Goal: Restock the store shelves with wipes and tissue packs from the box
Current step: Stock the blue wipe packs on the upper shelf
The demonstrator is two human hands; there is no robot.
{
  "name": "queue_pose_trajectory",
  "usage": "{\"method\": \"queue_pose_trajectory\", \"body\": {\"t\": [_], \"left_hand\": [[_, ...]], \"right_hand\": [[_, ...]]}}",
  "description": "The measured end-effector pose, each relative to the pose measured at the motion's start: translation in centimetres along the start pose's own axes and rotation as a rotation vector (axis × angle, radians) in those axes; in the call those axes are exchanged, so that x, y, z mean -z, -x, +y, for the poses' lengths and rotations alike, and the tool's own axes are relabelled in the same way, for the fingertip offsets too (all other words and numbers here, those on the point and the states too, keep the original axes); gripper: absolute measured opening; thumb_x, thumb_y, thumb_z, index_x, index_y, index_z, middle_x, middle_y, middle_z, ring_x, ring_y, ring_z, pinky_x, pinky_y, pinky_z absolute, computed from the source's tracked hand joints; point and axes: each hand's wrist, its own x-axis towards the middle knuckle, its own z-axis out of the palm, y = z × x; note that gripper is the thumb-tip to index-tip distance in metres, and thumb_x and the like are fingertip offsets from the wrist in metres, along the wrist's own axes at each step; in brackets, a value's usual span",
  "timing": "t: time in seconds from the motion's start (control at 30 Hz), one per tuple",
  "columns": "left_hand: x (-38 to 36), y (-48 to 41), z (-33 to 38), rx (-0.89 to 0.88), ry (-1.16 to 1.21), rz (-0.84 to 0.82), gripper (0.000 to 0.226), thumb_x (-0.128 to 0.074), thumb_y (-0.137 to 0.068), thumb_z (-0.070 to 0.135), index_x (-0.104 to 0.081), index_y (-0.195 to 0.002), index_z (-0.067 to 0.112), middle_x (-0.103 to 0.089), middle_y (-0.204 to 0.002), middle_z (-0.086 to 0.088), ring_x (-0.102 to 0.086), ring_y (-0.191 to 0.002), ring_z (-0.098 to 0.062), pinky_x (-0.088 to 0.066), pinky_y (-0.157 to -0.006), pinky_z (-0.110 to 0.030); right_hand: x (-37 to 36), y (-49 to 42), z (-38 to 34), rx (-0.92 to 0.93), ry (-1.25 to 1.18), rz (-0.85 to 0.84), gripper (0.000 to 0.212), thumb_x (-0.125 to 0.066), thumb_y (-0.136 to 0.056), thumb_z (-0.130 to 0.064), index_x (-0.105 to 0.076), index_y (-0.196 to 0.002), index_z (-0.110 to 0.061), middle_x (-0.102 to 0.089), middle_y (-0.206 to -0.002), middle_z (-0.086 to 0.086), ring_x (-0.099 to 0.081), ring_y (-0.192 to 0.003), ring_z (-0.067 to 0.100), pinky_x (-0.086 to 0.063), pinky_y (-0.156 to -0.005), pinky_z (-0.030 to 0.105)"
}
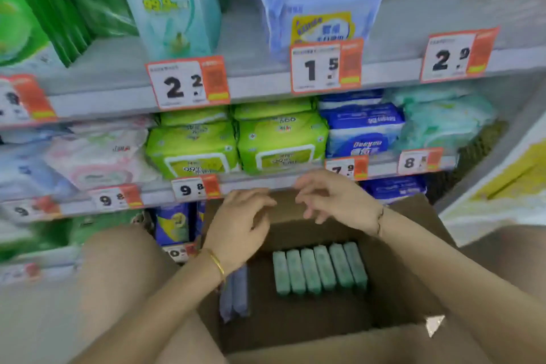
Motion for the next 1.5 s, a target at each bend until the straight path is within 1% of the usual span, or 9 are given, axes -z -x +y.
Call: {"method": "queue_pose_trajectory", "body": {"t": [0.13, 0.27, 0.47, 0.63, 0.8, 1.0, 1.13, 1.33, 1.5], "left_hand": [[-5.4, -1.0, -5.7, 0.323, -0.012, -0.276, 0.027, -0.046, -0.087, 0.013, -0.068, -0.104, 0.017, -0.065, -0.116, -0.001, -0.056, -0.113, -0.02, -0.041, -0.095, -0.027], [-10.5, -1.7, -9.6, 0.552, -0.079, -0.498, 0.028, -0.048, -0.091, 0.015, -0.06, -0.116, 0.012, -0.06, -0.124, -0.009, -0.056, -0.114, -0.024, -0.046, -0.097, -0.033], [-17.3, 1.3, -13.1, 0.682, -0.338, -0.809, 0.045, -0.036, -0.098, 0.022, -0.035, -0.141, 0.01, -0.029, -0.149, -0.015, -0.032, -0.136, -0.034, -0.027, -0.114, -0.039], [-20.5, 3.1, -14.8, 0.785, -0.346, -0.8, 0.048, -0.046, -0.094, 0.015, -0.037, -0.14, 0.017, -0.017, -0.15, -0.017, -0.028, -0.137, -0.036, -0.031, -0.11, -0.04], [-22.4, 3.7, -16.3, 0.755, -0.371, -0.69, 0.046, -0.05, -0.092, 0.026, -0.037, -0.133, 0.01, -0.042, -0.135, -0.023, -0.047, -0.12, -0.039, -0.041, -0.103, -0.043], [-23.5, 4.2, -17.0, 0.779, -0.304, -0.85, 0.044, -0.045, -0.091, 0.045, -0.054, -0.124, 0.017, -0.05, -0.132, -0.017, -0.047, -0.123, -0.033, -0.04, -0.103, -0.038], [-22.9, 3.9, -17.3, 0.769, -0.256, -0.825, 0.025, -0.046, -0.093, 0.025, -0.064, -0.106, 0.013, -0.062, -0.122, -0.014, -0.058, -0.112, -0.03, -0.046, -0.094, -0.033], [-18.1, 1.1, -12.4, 0.71, -0.017, -0.863, 0.03, -0.048, -0.094, 0.026, -0.065, -0.116, 0.015, -0.059, -0.128, -0.008, -0.054, -0.118, -0.026, -0.044, -0.101, -0.031], [-11.9, -0.3, -7.7, 0.685, 0.383, -0.81, 0.017, -0.058, -0.078, 0.008, -0.056, -0.07, 0.023, -0.052, -0.089, -0.008, -0.052, -0.074, -0.021, -0.045, -0.064, -0.029]], "right_hand": [[-3.2, -1.8, 6.8, -0.186, 0.146, -0.144, 0.02, -0.047, -0.094, -0.011, -0.052, -0.113, -0.017, -0.062, -0.104, 0.006, -0.063, -0.07, 0.008, -0.051, -0.056, 0.017], [-4.5, -2.4, 10.2, -0.279, 0.246, -0.212, 0.027, -0.047, -0.094, -0.013, -0.051, -0.121, -0.013, -0.064, -0.105, 0.007, -0.066, -0.081, 0.012, -0.056, -0.067, 0.026], [-4.9, -4.0, 11.9, -0.337, 0.276, -0.243, 0.03, -0.045, -0.095, -0.013, -0.05, -0.125, -0.013, -0.063, -0.109, 0.009, -0.068, -0.089, 0.019, -0.058, -0.078, 0.036], [-5.0, -5.2, 12.9, -0.369, 0.241, -0.242, 0.029, -0.046, -0.096, -0.014, -0.05, -0.124, -0.014, -0.061, -0.108, 0.005, -0.068, -0.09, 0.017, -0.057, -0.078, 0.035], [-5.2, -5.9, 13.5, -0.414, 0.186, -0.239, 0.029, -0.046, -0.096, -0.014, -0.05, -0.125, -0.012, -0.058, -0.103, 0.002, -0.065, -0.083, 0.013, -0.054, -0.075, 0.03], [-5.7, -5.9, 13.8, -0.431, 0.198, -0.266, 0.029, -0.044, -0.096, -0.013, -0.05, -0.124, -0.013, -0.056, -0.109, 0.004, -0.064, -0.08, 0.012, -0.056, -0.079, 0.038], [-5.3, -5.7, 13.7, -0.424, 0.201, -0.278, 0.029, -0.043, -0.096, -0.013, -0.05, -0.125, -0.012, -0.055, -0.107, 0.003, -0.064, -0.08, 0.013, -0.056, -0.079, 0.039], [-4.9, -5.7, 12.9, -0.403, 0.198, -0.239, 0.03, -0.045, -0.095, -0.012, -0.049, -0.125, -0.009, -0.061, -0.111, 0.011, -0.067, -0.091, 0.023, -0.056, -0.076, 0.036], [-4.7, -4.2, 12.6, -0.382, 0.218, -0.191, 0.035, -0.048, -0.094, -0.013, -0.048, -0.127, -0.006, -0.053, -0.105, 0.005, -0.061, -0.086, 0.019, -0.054, -0.068, 0.032]]}}
